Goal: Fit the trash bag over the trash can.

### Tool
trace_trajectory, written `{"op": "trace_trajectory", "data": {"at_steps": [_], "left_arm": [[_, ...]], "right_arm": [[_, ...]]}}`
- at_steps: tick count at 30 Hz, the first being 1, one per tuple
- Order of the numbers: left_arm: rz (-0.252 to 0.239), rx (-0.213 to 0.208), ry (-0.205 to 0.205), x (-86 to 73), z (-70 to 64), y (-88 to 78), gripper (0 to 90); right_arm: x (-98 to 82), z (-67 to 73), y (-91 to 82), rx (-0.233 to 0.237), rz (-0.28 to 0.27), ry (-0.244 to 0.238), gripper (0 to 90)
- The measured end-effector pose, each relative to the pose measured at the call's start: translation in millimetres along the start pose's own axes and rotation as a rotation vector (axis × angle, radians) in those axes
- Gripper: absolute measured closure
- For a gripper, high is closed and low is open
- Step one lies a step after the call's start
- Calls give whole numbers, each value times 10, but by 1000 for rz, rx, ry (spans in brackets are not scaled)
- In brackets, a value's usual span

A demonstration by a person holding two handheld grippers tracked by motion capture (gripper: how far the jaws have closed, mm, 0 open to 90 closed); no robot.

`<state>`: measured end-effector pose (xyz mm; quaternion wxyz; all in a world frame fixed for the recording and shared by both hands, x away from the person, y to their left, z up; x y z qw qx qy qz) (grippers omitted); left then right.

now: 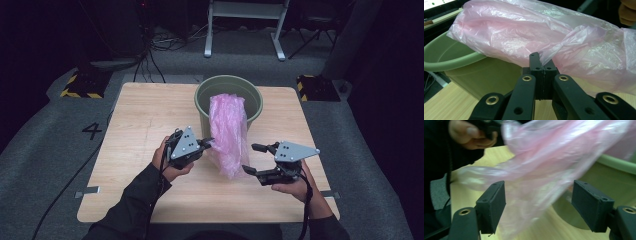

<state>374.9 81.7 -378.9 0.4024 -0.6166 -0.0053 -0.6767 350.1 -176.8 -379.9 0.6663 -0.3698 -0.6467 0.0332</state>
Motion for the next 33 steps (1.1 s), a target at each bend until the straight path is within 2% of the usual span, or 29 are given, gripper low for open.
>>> {"op": "trace_trajectory", "data": {"at_steps": [3,7,12,13,15,16,17,18,19,22,24,25,27,31,33], "left_arm": [[3,-3,5,3,-10,5,899],[7,-3,13,7,-19,17,899],[1,-3,6,8,-26,32,899],[1,-9,8,11,-37,41,899],[-6,-17,6,14,-44,44,899],[-11,-22,3,16,-46,45,899],[-15,-21,3,20,-47,47,899],[-14,-22,3,22,-48,49,899],[-15,-22,3,22,-46,49,899],[-11,-22,3,18,-33,41,899],[-13,-23,3,11,-9,26,899],[-17,-19,-5,1,16,6,898],[-19,-15,-11,-6,40,-8,899],[-17,0,-20,-27,96,-48,898],[-16,9,-24,-35,125,-64,898]], "right_arm": [[-17,69,35,16,-5,-6,254],[-37,216,161,33,27,-51,231],[-11,273,225,44,23,-55,228],[7,312,274,17,32,-66,234],[15,325,294,6,33,-70,244],[31,339,325,-9,30,-74,282],[52,352,370,-24,31,-87,428],[52,352,370,-24,31,-87,428],[65,348,390,-50,32,-92,506],[96,313,425,-86,33,-107,721],[110,264,412,-95,18,-90,808],[121,202,373,-104,-2,-65,846],[124,181,355,-117,-7,-56,853],[161,5,184,-177,-47,-2,858],[183,-91,105,-191,-64,22,858]]}}
Point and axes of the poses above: each handheld gripper's, and its own axes: y roughly forward along the jaws, x roughly out of its top, z roughly to its left, the point moved 3 cm from there along y, roughly forward along the jaws, and after that the axes turned 9 degrees about z, right-handed, at the moved point
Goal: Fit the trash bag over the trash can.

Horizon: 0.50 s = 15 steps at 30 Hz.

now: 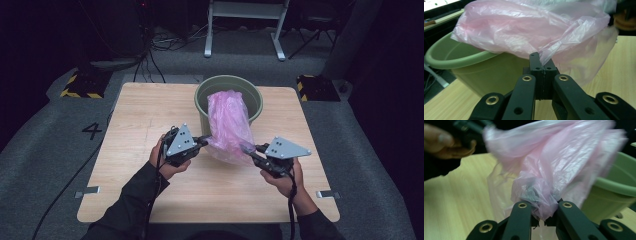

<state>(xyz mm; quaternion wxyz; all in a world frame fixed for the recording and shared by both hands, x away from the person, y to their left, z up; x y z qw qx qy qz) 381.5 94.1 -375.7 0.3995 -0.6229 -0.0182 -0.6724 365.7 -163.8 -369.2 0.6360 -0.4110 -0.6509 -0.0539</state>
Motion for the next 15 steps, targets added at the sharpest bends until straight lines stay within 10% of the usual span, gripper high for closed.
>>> {"op": "trace_trajectory", "data": {"at_steps": [15], "left_arm": [[31,82,-62,-158,272,-64,898]], "right_arm": [[-42,-633,-101,-128,-9,180,837]]}}
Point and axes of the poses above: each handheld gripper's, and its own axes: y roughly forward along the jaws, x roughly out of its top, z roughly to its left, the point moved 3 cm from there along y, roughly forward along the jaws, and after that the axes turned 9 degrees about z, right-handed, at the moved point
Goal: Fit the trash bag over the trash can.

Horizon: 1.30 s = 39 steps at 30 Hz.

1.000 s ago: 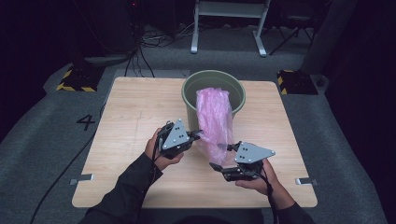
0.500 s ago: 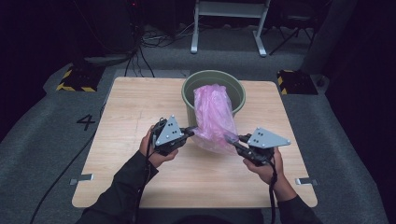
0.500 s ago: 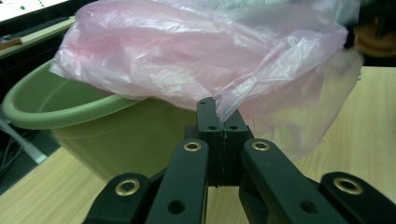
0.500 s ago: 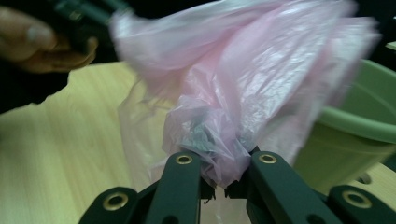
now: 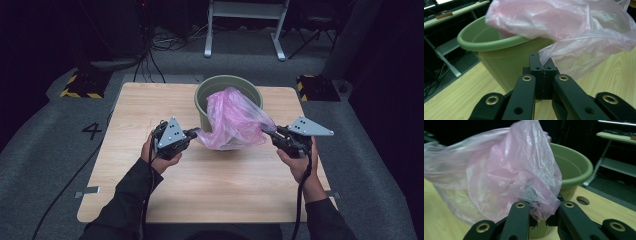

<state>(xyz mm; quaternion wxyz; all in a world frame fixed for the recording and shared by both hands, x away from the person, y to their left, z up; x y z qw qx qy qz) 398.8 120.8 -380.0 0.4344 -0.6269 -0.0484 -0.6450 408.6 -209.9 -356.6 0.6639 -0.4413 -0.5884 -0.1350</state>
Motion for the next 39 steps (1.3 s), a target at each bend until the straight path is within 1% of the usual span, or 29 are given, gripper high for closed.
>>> {"op": "trace_trajectory", "data": {"at_steps": [2,4,5,7,9,10,11,12,14,15,17,18,19,20,21,23,25,26,28,30,31,32,33,34,35,36,37,38,39], "left_arm": [[9,-1,-14,-31,28,-1,898],[32,5,-12,-67,45,5,896],[33,8,-16,-80,45,4,869],[28,28,-28,-83,33,-10,675],[8,13,-35,-67,-8,-49,511],[2,21,-27,-50,-44,-70,415],[3,25,-5,-30,-84,-93,340],[-2,18,15,-7,-132,-113,310],[-12,8,33,45,-218,-159,245],[-23,5,48,73,-252,-189,234],[-55,-6,72,129,-313,-247,221],[-61,-13,82,154,-334,-275,219],[-66,-16,87,178,-351,-303,215],[-77,-20,81,199,-368,-323,210],[-80,-26,90,221,-379,-333,210],[-71,-22,104,267,-417,-337,202],[-65,-39,123,315,-456,-319,190],[-60,-33,134,337,-473,-302,188],[-44,-37,151,380,-498,-238,185],[-18,-12,166,411,-497,-152,190],[0,3,177,420,-486,-101,212],[23,29,185,426,-465,-47,241],[54,75,177,429,-437,11,261],[78,109,163,429,-402,58,300],[86,97,153,426,-365,87,341],[79,79,132,421,-339,109,358],[77,81,123,417,-312,125,399],[77,87,120,414,-288,135,455],[70,80,113,413,-267,139,495]], "right_arm": [[-16,-58,15,-13,5,18,837],[-32,-98,29,-11,10,35,839],[-41,-110,36,-11,12,41,844],[-50,-110,45,-1,15,39,849],[-48,-91,49,-1,17,29,849],[-43,-83,49,0,16,26,850],[-38,-77,48,0,16,24,850],[-32,-69,47,1,16,20,849],[-17,-61,39,2,14,17,849],[-10,-56,35,3,14,16,849],[-2,-53,28,0,11,12,849],[1,-50,27,1,12,15,849],[2,-47,27,1,14,17,849],[3,-46,25,1,15,15,849],[5,-43,26,0,15,13,849],[10,-42,33,0,16,14,849],[20,-45,44,0,18,16,847],[24,-42,47,0,21,19,847],[37,-31,56,-1,25,15,846],[48,-21,63,0,25,13,834],[53,-16,66,-4,27,13,818],[57,-14,68,-8,27,14,785],[60,-16,69,-13,25,17,738],[61,-23,72,-23,25,25,684],[60,-32,75,-30,25,28,621],[58,-39,78,-33,27,31,560],[58,-43,78,-31,27,28,493],[59,-42,74,-43,26,18,444],[59,-35,69,-64,32,5,404]]}}
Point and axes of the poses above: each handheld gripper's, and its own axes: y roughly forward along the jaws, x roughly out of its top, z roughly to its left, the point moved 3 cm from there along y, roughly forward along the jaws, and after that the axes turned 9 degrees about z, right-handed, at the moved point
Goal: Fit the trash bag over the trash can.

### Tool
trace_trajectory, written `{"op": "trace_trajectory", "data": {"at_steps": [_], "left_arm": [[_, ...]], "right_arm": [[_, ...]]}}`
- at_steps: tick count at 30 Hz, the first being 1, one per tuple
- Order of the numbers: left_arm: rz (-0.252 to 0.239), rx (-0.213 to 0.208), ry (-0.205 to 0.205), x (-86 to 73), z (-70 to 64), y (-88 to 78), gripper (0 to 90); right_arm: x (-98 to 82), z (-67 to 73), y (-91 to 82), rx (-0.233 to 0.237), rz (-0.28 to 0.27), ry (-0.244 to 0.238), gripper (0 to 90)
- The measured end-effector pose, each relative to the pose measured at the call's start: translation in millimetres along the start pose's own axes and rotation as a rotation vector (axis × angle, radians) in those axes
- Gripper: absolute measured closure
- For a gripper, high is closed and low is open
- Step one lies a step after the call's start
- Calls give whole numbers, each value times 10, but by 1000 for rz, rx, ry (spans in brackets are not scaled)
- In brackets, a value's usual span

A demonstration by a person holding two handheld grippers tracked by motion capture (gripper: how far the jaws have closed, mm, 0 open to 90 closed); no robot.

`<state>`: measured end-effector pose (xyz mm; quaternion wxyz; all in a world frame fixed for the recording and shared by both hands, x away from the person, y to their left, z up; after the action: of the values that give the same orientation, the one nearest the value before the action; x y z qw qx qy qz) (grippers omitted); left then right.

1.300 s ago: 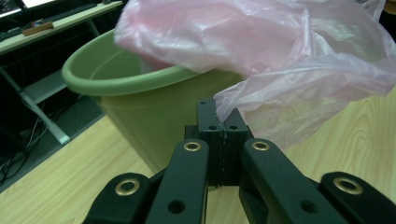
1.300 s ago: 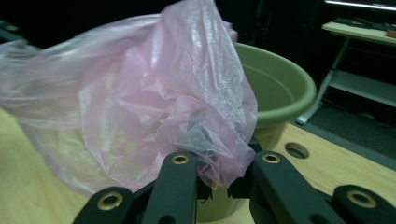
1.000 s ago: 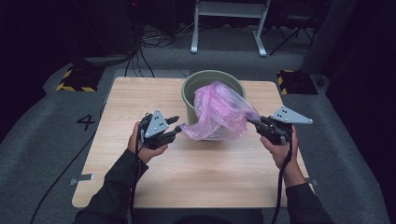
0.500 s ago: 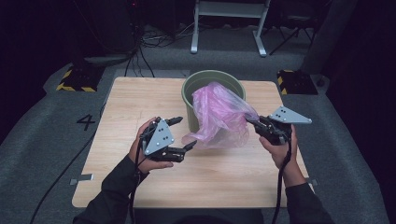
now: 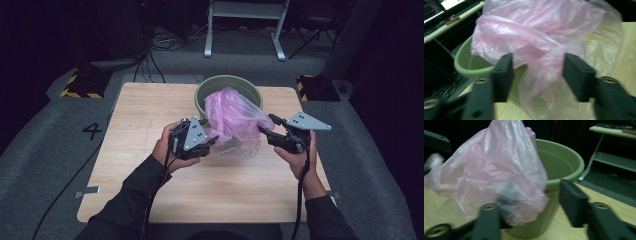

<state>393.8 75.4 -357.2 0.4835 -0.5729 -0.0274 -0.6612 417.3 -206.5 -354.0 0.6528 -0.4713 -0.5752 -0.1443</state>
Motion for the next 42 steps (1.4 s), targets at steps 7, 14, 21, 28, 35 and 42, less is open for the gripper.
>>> {"op": "trace_trajectory", "data": {"at_steps": [7,14,21,28,35,42], "left_arm": [[-34,9,17,-40,124,-39,790],[-56,-10,-57,-171,306,-78,882],[-126,-84,-59,-1,101,-271,333],[-155,-136,61,313,-234,-402,264],[-38,-102,112,366,-392,-130,245],[40,-10,67,236,-205,78,403]], "right_arm": [[1,-2,-31,20,-16,-74,744],[-10,-140,24,30,-12,4,844],[19,-105,70,24,-2,9,839],[45,-60,74,20,2,2,822],[54,-27,86,17,12,-9,822],[58,-44,80,22,14,-1,822]]}}
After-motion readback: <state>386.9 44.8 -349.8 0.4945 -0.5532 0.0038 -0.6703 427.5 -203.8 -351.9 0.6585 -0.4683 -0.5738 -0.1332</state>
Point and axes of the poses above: each handheld gripper's, and its own axes: y roughly forward along the jaws, x roughly out of its top, z roughly to its left, the point moved 3 cm from there along y, roughly forward along the jaws, and after that the axes turned 9 degrees about z, right-handed, at the moved point
